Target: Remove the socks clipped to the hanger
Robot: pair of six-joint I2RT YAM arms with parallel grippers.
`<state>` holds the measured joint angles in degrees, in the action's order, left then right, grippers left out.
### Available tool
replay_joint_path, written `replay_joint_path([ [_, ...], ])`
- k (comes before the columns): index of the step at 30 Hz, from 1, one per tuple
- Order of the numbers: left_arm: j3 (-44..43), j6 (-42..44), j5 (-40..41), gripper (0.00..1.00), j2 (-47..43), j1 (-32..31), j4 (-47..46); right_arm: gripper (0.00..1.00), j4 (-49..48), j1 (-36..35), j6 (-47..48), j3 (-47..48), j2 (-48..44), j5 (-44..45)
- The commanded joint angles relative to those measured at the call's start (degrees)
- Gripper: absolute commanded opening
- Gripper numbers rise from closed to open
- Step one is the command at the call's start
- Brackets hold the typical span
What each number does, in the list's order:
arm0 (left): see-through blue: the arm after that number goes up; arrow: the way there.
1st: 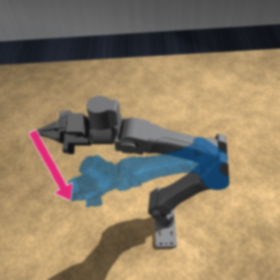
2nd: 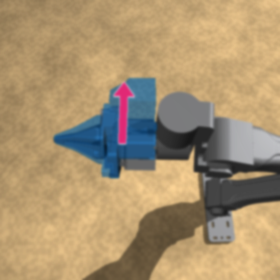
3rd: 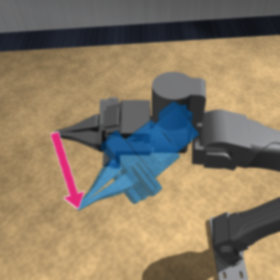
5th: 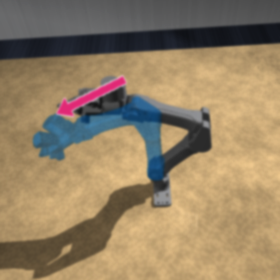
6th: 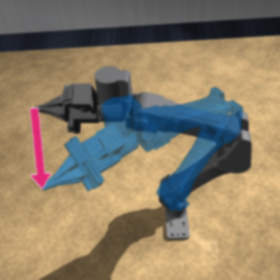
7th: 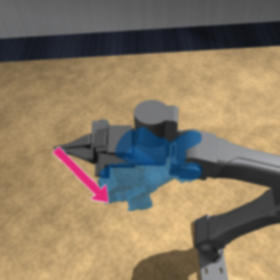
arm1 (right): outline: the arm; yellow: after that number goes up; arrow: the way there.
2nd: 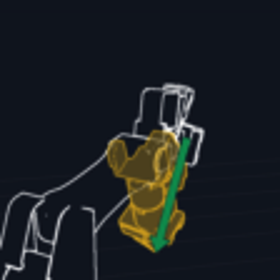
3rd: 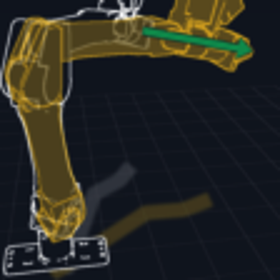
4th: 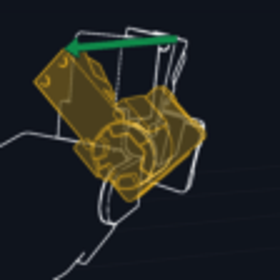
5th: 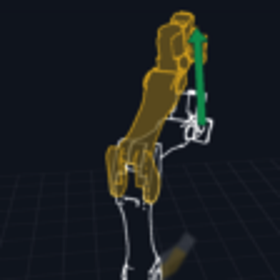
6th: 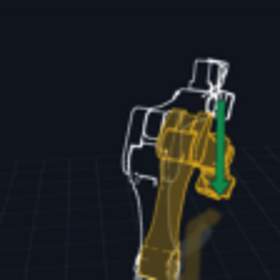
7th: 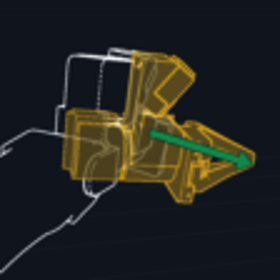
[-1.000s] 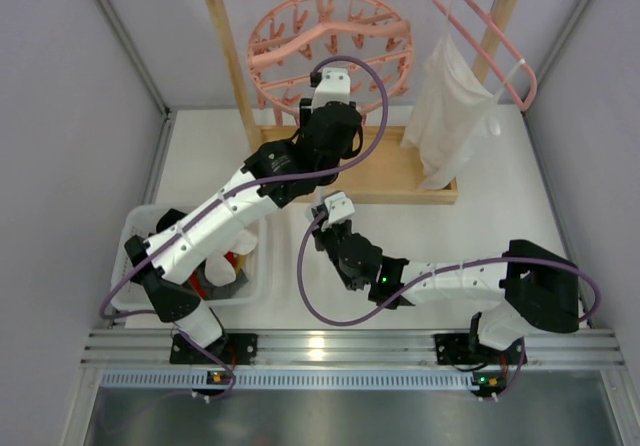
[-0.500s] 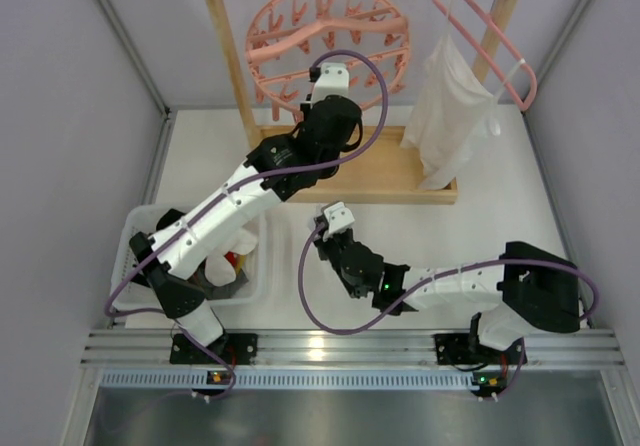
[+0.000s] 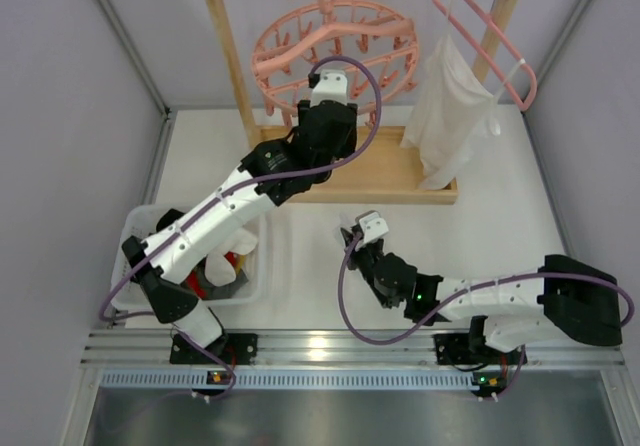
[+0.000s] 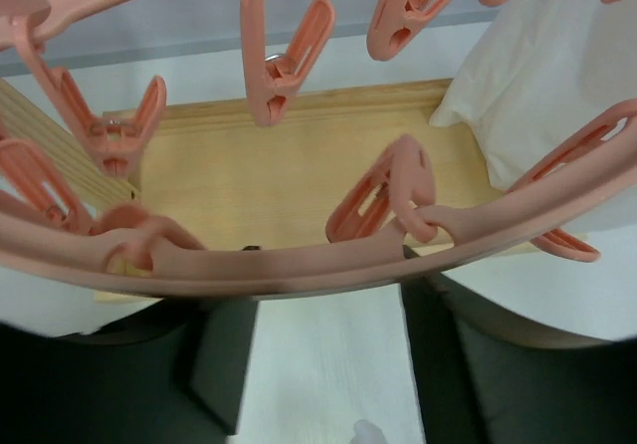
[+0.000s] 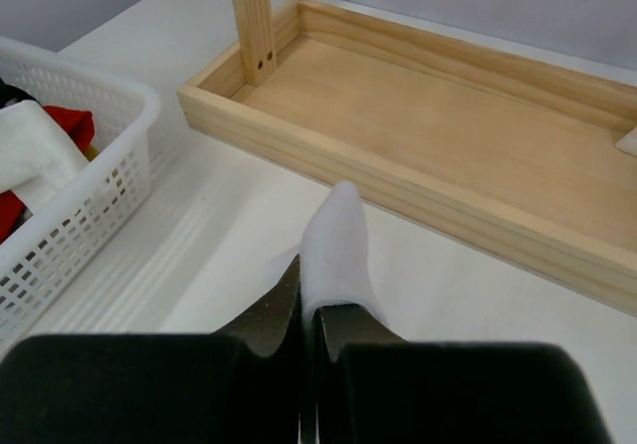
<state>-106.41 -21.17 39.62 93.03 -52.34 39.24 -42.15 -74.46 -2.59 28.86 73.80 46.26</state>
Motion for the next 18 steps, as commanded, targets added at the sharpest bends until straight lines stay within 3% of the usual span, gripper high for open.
replay_joint_path([
  [1, 1.6, -1.3, -3.0, 0.66, -6.7, 0.1, -1.4, 0.0, 1.2, 1.5, -2.7, -1.2, -3.7, -1.0],
  [4, 5.1, -1.2, -4.2, 0.85, -10.1, 0.1, -1.4, 0.0, 2.9, 3.2, -3.7, -2.2, -5.7, -3.5],
  [7, 10.8, -1.7, -3.1, 0.98, -16.5, 0.1, -1.4, 0.0, 4.6, 4.7, -3.9, -2.8, -7.2, -7.3],
  [18, 33.0, -0.1, 5.7, 0.98, -45.8, 0.1, 0.6, 0.0, 6.9, 9.5, -3.0, 2.9, -5.7, -32.5],
])
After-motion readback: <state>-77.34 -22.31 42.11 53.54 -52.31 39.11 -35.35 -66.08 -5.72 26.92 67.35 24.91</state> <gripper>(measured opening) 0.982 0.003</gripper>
